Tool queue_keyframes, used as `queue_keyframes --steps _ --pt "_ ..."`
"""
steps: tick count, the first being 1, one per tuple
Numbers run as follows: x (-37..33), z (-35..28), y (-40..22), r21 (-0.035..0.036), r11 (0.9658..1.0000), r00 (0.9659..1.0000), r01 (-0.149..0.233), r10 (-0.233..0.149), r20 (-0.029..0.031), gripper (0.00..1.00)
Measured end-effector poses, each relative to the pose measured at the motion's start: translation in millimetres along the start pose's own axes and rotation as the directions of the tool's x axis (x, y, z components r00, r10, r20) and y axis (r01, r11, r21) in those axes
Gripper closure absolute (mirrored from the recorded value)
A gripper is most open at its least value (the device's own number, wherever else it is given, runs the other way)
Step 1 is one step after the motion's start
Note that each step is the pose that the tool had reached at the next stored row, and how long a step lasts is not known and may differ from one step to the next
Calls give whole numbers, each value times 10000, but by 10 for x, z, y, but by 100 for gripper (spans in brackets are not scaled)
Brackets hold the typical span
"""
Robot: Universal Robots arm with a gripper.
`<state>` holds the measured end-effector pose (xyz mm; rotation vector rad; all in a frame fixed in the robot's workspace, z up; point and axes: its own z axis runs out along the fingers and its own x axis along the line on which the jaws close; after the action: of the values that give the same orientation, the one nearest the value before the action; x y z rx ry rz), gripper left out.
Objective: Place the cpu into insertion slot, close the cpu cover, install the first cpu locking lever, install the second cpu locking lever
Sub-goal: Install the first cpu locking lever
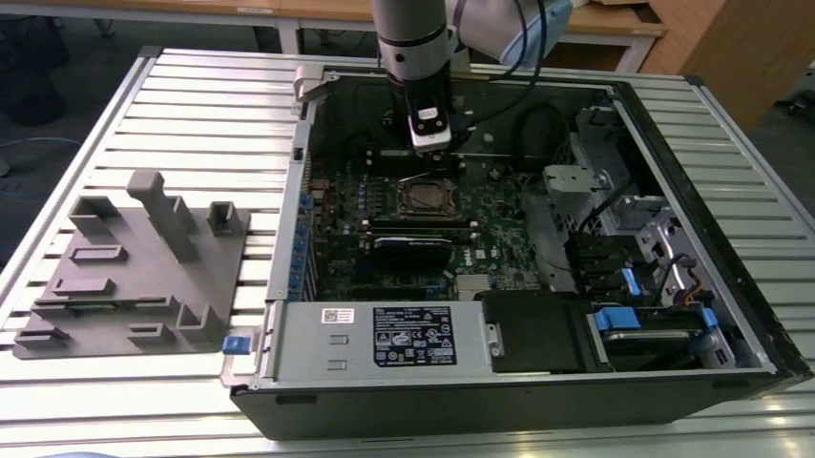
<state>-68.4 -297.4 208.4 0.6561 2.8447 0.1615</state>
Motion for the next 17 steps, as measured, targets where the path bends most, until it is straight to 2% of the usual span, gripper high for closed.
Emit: queue_keyframes --steps 4,17 --pt "10 14 -6 -47 10000 10000 83 -83 54 89" --pt "39 29 -22 -117 9997 9997 218 -216 126 89"
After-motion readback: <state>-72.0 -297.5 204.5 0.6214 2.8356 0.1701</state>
